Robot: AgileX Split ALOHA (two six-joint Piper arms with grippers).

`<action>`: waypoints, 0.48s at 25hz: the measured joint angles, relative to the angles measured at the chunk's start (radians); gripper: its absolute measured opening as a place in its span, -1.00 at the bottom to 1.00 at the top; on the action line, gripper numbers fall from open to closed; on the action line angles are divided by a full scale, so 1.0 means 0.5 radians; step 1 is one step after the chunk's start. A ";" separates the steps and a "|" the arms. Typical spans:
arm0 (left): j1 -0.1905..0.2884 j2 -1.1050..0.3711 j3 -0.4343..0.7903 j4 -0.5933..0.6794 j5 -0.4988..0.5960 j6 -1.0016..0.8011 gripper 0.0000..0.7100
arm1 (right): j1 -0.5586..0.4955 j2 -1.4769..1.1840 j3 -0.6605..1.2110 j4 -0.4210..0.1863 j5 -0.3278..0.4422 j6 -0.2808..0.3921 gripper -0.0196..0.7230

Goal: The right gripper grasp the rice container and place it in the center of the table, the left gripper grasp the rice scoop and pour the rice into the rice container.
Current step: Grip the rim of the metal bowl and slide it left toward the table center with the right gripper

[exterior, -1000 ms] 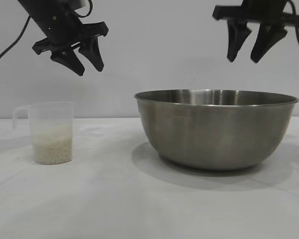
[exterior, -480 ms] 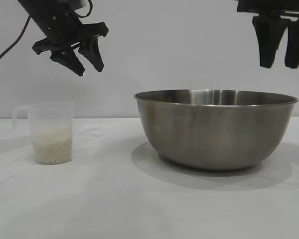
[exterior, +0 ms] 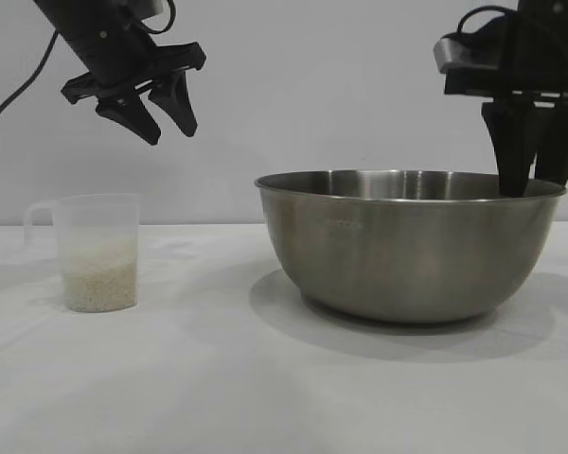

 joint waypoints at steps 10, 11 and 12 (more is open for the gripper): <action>0.000 0.000 0.000 0.000 0.000 0.000 -0.07 | 0.096 0.012 0.000 0.111 -0.105 -0.003 -0.95; 0.000 0.000 0.000 0.000 0.000 0.000 -0.07 | 0.121 0.015 0.000 0.128 -0.110 -0.003 -0.95; 0.000 0.000 0.000 0.000 0.000 0.000 -0.07 | 0.149 0.020 0.000 0.140 -0.119 -0.003 -0.95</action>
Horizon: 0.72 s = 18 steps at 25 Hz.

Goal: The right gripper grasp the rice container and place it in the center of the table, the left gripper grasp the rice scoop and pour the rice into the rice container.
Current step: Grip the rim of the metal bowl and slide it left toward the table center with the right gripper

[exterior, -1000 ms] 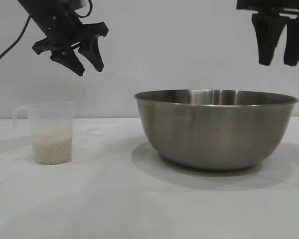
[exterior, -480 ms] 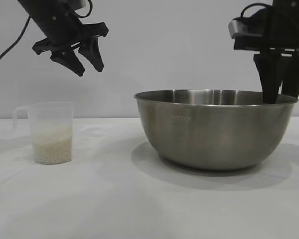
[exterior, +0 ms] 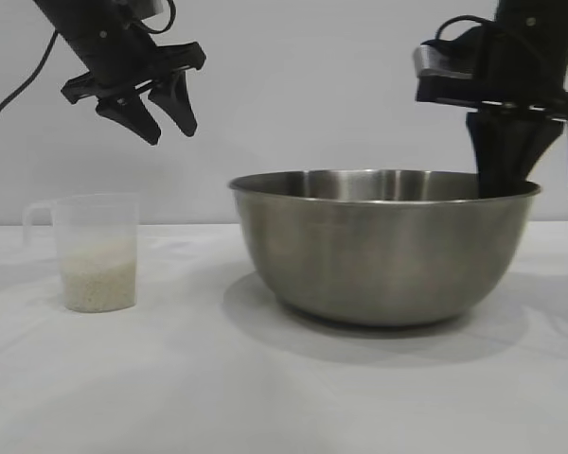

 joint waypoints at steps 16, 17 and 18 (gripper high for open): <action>0.000 0.000 0.000 0.000 0.000 0.000 -0.07 | 0.083 -0.259 0.051 0.040 -0.187 -0.099 -0.02; 0.000 0.000 0.000 0.000 0.000 0.000 -0.07 | 0.083 -0.334 0.093 0.045 -0.240 -0.125 -0.02; 0.000 0.000 0.000 0.000 0.000 0.000 -0.07 | 0.083 -0.408 0.165 0.050 -0.319 -0.148 0.09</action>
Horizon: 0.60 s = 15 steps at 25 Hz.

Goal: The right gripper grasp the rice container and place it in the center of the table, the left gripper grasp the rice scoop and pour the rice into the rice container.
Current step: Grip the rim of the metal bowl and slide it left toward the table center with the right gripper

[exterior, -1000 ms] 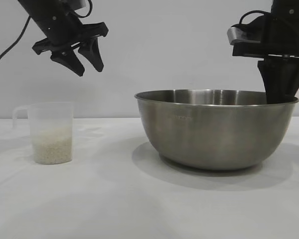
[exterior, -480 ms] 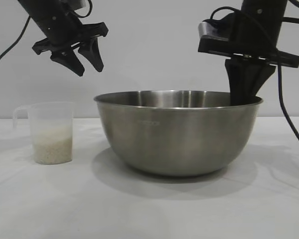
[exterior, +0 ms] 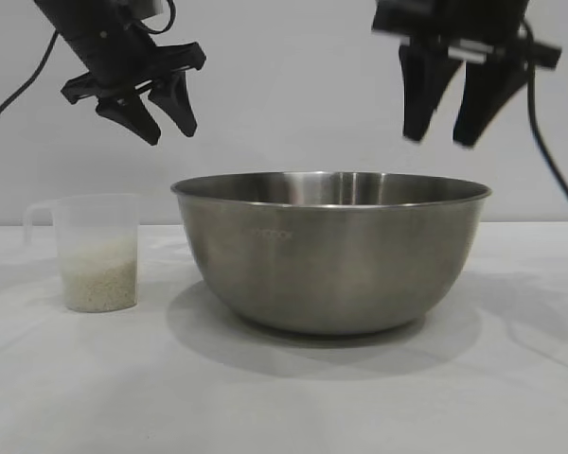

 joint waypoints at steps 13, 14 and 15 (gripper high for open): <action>0.000 -0.004 0.000 0.000 0.005 0.000 -0.07 | 0.000 -0.861 1.329 -0.010 -1.089 -0.089 0.05; 0.000 -0.004 0.000 0.000 0.005 0.000 -0.07 | 0.000 -0.961 1.382 -0.010 -1.089 -0.089 0.05; 0.000 -0.006 0.000 0.000 0.005 0.000 -0.07 | 0.000 -1.044 1.425 -0.010 -1.065 -0.081 0.05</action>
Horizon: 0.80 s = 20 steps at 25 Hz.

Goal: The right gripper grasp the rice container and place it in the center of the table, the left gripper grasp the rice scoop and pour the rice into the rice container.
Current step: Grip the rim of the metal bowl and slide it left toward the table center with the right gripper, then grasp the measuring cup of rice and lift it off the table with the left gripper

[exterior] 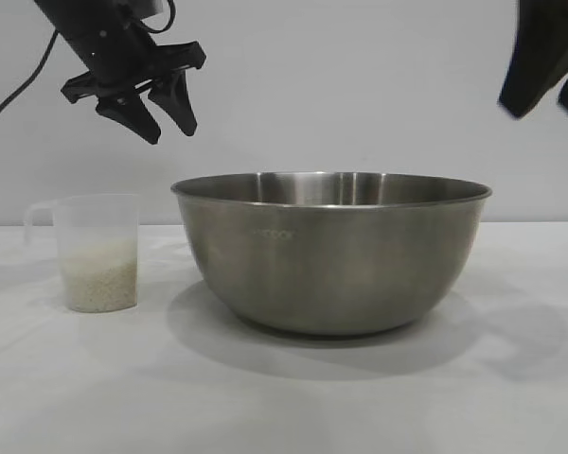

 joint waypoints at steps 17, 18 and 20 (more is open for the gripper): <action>0.000 -0.040 -0.003 0.053 0.056 0.002 -0.07 | -0.410 -1.469 0.260 -0.251 1.063 0.347 0.05; 0.000 -0.051 -0.003 0.061 0.061 0.002 -0.07 | -0.411 -1.521 0.260 -0.286 1.144 0.404 0.05; 0.000 -0.059 -0.003 0.061 0.075 0.002 -0.07 | -0.415 -1.635 0.263 -0.379 1.290 0.493 0.05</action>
